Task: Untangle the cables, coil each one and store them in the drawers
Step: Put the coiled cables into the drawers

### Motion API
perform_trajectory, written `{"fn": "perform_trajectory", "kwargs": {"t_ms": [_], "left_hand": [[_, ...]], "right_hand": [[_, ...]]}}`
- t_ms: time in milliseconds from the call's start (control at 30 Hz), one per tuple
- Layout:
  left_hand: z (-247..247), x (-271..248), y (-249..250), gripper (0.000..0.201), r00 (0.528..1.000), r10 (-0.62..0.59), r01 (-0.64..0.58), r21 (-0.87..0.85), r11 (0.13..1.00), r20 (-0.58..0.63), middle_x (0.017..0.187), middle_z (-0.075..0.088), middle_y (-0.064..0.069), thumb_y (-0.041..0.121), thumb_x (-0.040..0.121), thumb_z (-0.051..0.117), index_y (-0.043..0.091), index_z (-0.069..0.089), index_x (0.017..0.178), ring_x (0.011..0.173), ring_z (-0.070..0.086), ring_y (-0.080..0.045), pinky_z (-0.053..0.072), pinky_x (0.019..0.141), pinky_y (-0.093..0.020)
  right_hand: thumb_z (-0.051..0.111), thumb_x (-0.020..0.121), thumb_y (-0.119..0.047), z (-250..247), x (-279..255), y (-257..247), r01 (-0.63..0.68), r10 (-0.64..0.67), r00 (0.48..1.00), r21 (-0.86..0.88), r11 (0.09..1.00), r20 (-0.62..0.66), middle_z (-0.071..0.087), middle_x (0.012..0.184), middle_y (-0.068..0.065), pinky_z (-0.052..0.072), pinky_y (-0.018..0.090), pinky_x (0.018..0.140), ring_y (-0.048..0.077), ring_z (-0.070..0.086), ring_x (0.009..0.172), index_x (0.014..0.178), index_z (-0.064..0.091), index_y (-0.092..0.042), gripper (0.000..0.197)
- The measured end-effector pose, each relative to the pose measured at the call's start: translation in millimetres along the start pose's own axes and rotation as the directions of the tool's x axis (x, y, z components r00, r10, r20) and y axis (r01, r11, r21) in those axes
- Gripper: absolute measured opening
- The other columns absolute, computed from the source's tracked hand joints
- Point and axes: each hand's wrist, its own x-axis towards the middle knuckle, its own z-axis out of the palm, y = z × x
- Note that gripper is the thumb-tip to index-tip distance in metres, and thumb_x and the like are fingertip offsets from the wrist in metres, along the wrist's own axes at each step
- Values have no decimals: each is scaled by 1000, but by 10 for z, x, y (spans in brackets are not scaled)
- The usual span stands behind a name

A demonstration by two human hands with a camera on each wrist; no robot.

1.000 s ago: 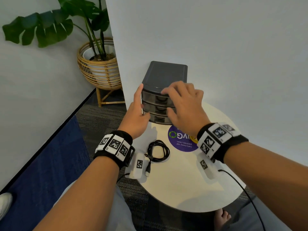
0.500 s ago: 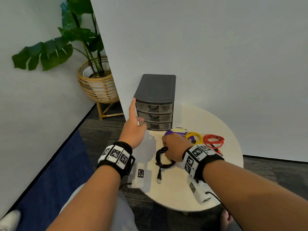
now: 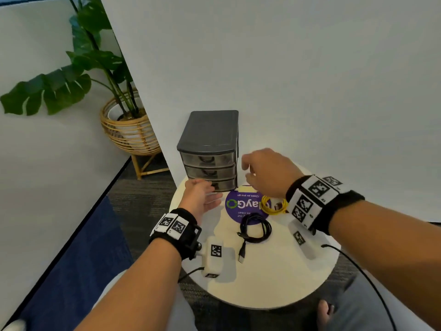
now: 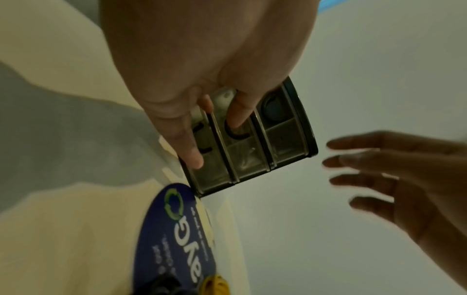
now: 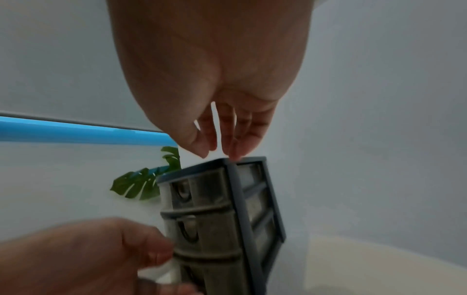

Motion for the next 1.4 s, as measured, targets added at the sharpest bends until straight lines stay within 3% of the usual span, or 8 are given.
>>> {"fn": "perform_trajectory", "kwargs": {"t_ms": [100,200,300,433,800,1133,1300,1400], "left_hand": [[36,80,-37,29,1000,-21,18,-152,988,-17,121,65,-20,11,102,53,9,49,131,100,73,-32,63,76,-38],[57,105,-57,20,997,-60,42,-324,945,-46,116,66,-21,7,101,50,8,52,121,96,73,-30,62,80,-37],[56,115,-58,12,994,-102,76,-370,926,-50,107,69,-18,6,100,49,10,56,109,96,73,-27,58,85,-36],[37,192,-93,27,985,-151,116,-319,941,-85,92,70,-10,6,95,54,8,60,121,78,67,-19,50,70,-30],[54,305,-143,42,978,-124,79,-253,964,-167,109,71,-12,9,96,62,16,51,136,71,65,-14,53,51,-23],[-170,20,-201,61,981,-115,95,-128,987,-156,99,62,-12,0,96,62,32,26,134,66,50,-14,47,59,-28],[-364,-319,-284,61,986,-155,156,5,988,-60,109,65,-17,2,93,68,31,34,134,64,55,-16,51,53,-27],[-432,-414,-325,57,985,-163,166,70,984,-54,98,62,-14,1,94,66,27,36,134,63,56,-17,51,50,-26]], "right_hand": [[56,94,-18,-185,280,-166,136,-120,971,62,989,-209,57,119,3,52,41,84,25,56,106,125,57,-21,32],[57,92,-15,-201,527,-284,178,-178,978,-13,984,-107,45,143,5,50,45,96,29,47,125,146,46,-21,55],[56,90,-12,-55,626,-321,156,-156,988,-65,986,0,48,141,7,49,48,101,31,47,128,144,49,-18,55],[58,90,-13,73,630,-351,127,-127,987,-9,992,-95,50,139,4,51,48,98,29,46,127,143,50,-19,54],[61,90,-14,129,615,-346,113,-111,988,9,994,-111,47,143,2,52,45,98,26,43,130,147,46,-21,59],[60,91,-12,106,609,-370,77,-77,994,-11,997,-80,45,146,3,51,46,99,27,39,136,146,47,-19,57],[60,90,-13,81,591,-403,69,-70,996,-23,997,-58,43,148,5,50,47,101,29,40,137,147,45,-18,59],[60,90,-14,40,577,-423,66,-68,997,-48,997,-30,44,147,6,51,47,100,29,42,135,147,45,-18,59]]}}
